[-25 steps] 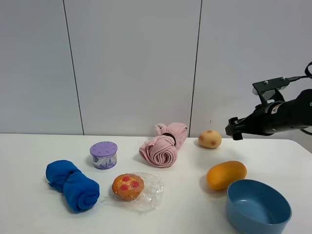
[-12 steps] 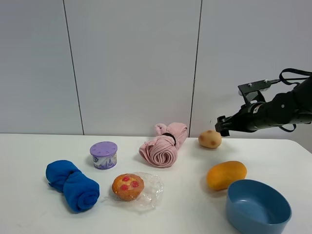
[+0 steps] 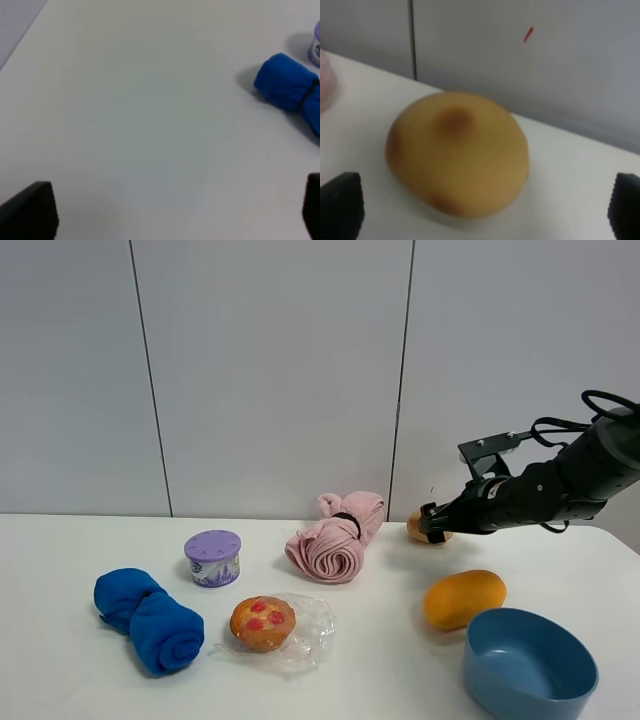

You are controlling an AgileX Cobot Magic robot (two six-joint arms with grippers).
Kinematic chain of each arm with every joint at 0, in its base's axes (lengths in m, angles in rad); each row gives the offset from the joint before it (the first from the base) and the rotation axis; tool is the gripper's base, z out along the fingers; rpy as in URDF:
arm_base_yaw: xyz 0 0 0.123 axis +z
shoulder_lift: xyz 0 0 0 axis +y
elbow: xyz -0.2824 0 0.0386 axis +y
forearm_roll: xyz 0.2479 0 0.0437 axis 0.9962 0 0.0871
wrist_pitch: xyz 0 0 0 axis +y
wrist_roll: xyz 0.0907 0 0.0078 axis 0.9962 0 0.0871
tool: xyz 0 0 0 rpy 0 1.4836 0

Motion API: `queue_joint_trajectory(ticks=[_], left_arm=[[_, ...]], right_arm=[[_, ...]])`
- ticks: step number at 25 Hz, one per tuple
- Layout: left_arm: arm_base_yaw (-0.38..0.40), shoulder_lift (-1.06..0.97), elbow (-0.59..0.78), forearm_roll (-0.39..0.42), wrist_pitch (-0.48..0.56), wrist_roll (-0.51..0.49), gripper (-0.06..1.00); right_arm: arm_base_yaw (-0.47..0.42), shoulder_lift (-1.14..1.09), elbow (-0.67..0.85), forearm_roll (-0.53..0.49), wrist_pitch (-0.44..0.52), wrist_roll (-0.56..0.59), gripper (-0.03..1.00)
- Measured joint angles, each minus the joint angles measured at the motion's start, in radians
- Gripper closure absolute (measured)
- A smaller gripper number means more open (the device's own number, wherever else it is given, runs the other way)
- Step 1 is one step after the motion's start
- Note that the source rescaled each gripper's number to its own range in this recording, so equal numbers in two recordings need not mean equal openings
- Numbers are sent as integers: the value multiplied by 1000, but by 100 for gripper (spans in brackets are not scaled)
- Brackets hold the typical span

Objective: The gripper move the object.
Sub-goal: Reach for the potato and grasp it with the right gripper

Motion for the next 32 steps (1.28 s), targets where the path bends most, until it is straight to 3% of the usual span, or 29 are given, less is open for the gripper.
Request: queue_joint_trajectory(ticks=[17, 21, 32], left_arm=[[0, 0, 0, 0, 0, 0, -6], [0, 0, 0, 0, 0, 0, -6], [0, 0, 0, 0, 0, 0, -6]], right_arm=[[0, 66, -1, 0, -105, 3, -2], [0, 67, -1, 0, -127, 3, 2], [0, 146, -170, 0, -22, 18, 7]])
